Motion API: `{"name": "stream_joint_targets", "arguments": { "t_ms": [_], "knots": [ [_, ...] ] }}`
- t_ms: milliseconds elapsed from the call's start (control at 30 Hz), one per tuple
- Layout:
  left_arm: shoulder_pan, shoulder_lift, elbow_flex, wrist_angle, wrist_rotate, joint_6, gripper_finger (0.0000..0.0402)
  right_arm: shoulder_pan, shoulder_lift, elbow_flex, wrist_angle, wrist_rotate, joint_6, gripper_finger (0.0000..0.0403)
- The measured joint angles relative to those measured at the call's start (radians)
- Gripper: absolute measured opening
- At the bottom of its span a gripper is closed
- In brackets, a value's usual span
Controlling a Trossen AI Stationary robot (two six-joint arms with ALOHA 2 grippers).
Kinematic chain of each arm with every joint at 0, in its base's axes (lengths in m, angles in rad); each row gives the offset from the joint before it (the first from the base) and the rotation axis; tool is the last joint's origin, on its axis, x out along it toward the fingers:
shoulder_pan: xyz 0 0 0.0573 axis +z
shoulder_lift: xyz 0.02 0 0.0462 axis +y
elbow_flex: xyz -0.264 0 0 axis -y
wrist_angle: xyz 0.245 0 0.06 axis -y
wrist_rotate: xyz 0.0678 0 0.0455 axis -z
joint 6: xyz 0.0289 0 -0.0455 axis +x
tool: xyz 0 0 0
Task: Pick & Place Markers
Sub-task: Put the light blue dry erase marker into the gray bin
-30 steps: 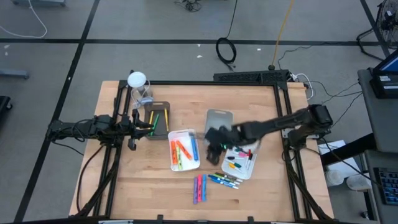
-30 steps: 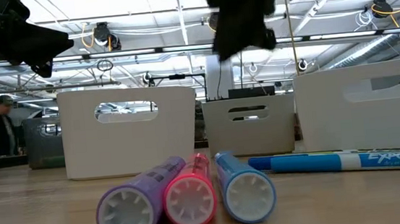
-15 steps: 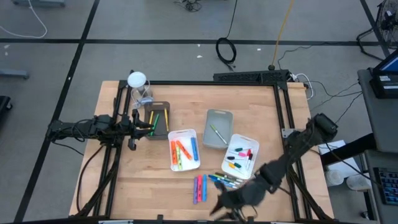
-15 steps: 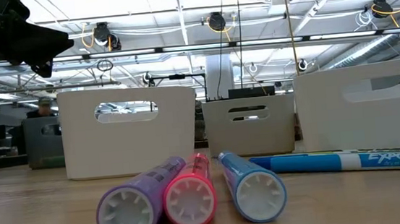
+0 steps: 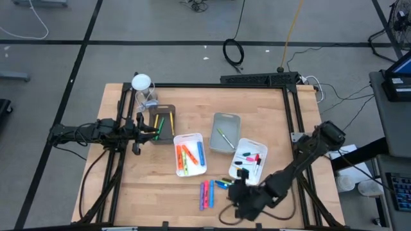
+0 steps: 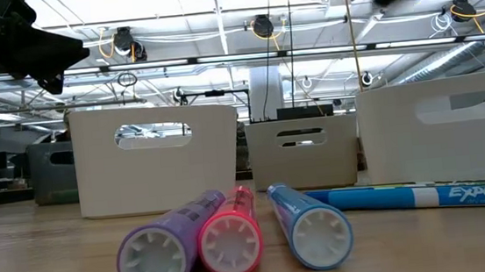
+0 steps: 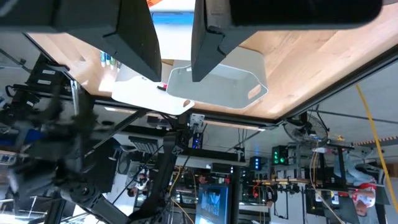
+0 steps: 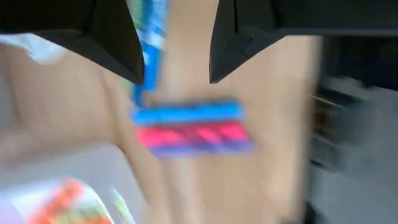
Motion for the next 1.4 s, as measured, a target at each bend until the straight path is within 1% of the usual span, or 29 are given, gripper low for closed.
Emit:
{"name": "stream_joint_targets", "arguments": {
  "t_ms": [67,133,300,433,567,800,900,1067,1233,1400],
  "knots": [
    [0.0,0.0,0.0,0.0,0.0,0.0,0.009,-0.013,0.017,-0.001,-0.057,-0.025,0.015,0.017],
    [0.0,0.0,0.0,0.001,0.0,0.0,0.009,-0.027,0.043,0.0,-0.042,-0.071,0.012,0.017],
    [0.0,0.0,0.0,0.0,0.0,0.0,0.009,-0.047,0.116,0.001,-0.05,-0.15,-0.01,0.017],
    [0.0,0.0,0.0,0.0,0.0,0.0,0.009,-0.055,0.159,0.0,-0.082,-0.179,-0.016,0.0171],
    [0.0,0.0,0.0,0.0,0.0,0.0,0.009,-0.053,0.182,0.001,-0.109,-0.188,-0.013,0.0171],
    [0.0,0.0,0.0,0.0,0.0,0.0,0.009,-0.052,0.183,0.0,-0.126,-0.192,-0.011,0.0171],
    [0.0,0.0,0.0,0.0,0.0,0.0,0.009,-0.052,0.182,0.0,-0.143,-0.213,0.007,0.0171],
    [0.0,0.0,0.0,0.0,0.0,0.0,0.009,-0.052,0.183,0.0,-0.195,-0.215,0.038,0.0171],
    [0.0,0.0,0.0,0.0,0.0,0.0,0.009,-0.052,0.183,0.0,-0.19,-0.237,0.041,0.0171],
    [0.0,0.0,0.0,0.0,0.0,0.0,0.009,-0.051,0.214,0.001,-0.18,-0.243,0.04,0.0171]
  ]
}}
